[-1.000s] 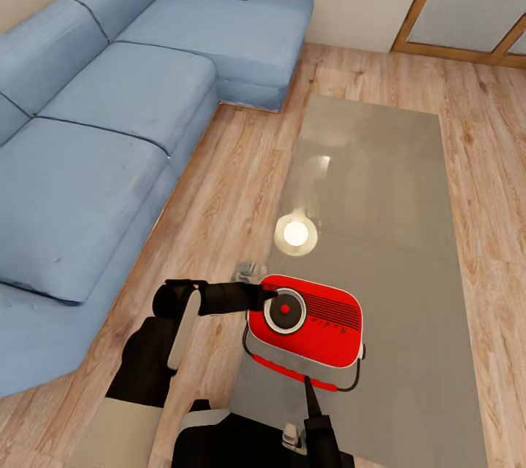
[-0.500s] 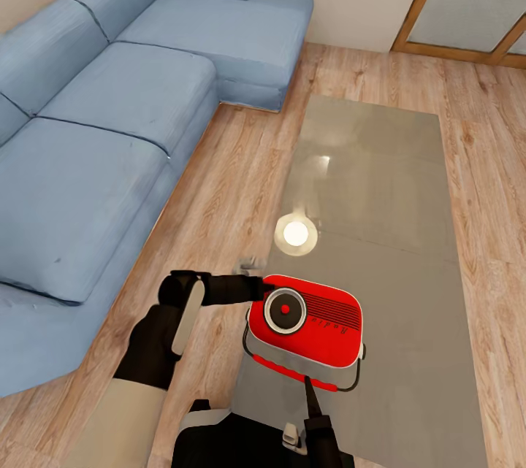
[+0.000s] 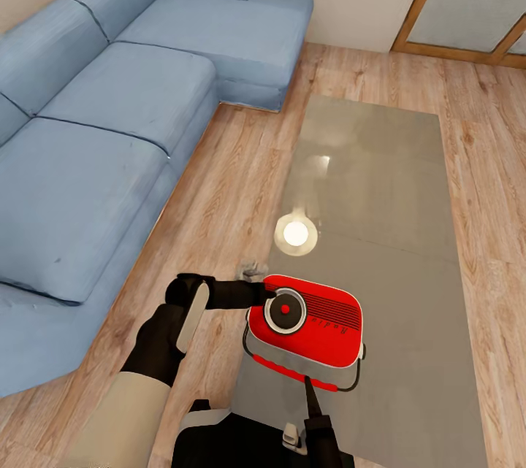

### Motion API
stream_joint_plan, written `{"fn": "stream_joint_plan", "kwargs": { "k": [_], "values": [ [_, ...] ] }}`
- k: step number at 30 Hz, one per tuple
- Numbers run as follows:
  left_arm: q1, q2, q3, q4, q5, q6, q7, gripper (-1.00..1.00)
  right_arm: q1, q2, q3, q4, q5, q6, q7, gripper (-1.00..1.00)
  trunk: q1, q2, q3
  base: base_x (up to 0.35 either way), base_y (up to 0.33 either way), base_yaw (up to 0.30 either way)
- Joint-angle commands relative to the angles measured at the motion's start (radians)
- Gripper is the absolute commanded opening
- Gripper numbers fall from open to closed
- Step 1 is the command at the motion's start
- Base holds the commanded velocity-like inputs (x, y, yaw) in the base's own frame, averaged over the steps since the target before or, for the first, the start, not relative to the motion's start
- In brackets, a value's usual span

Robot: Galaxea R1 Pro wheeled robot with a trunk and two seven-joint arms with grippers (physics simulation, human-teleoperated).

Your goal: Turn on the radio receiver that's on the table in the living room.

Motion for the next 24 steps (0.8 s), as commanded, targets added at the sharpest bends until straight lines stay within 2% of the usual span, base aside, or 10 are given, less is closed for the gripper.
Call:
{"fn": "stream_joint_plan", "kwargs": {
  "k": [1,9,15,19,20,24],
  "values": [
    [0.0,0.0,0.0,0.006,0.0,-0.001,0.0,-1.0,0.0,0.0,0.0,-0.001,0.005,0.005,0.0,-1.0,0.0,0.0,0.0,0.0,0.0,0.0],
    [0.0,0.0,0.001,0.054,0.009,-0.004,0.0,-1.0,0.0,0.001,0.0,-0.001,0.005,0.005,0.0,-1.0,0.0,0.0,0.0,0.0,0.0,0.0],
    [-0.009,0.0,-0.001,0.062,0.066,-0.004,0.014,-1.0,0.0,0.001,0.0,0.0,0.005,0.006,-0.002,-1.0,0.0,0.0,0.0,0.0,0.0,0.0],
    [-0.012,0.0,-0.049,0.062,0.15,-0.005,0.084,-1.0,0.0,0.005,0.001,0.002,0.005,0.008,-0.003,-1.0,0.0,0.0,0.0,0.0,0.0,0.0],
    [-0.014,0.0,-0.072,0.062,0.195,-0.005,0.123,-1.0,0.0,0.011,0.001,0.002,0.005,0.009,-0.003,-1.0,0.0,0.0,0.0,0.0,0.0,0.0],
    [-0.027,0.0,-0.124,0.062,0.33,-0.006,0.242,-1.0,0.0,0.021,0.001,0.002,0.005,0.01,-0.004,-1.0,0.0,0.0,0.0,0.0,0.0,0.0]
  ]
}}
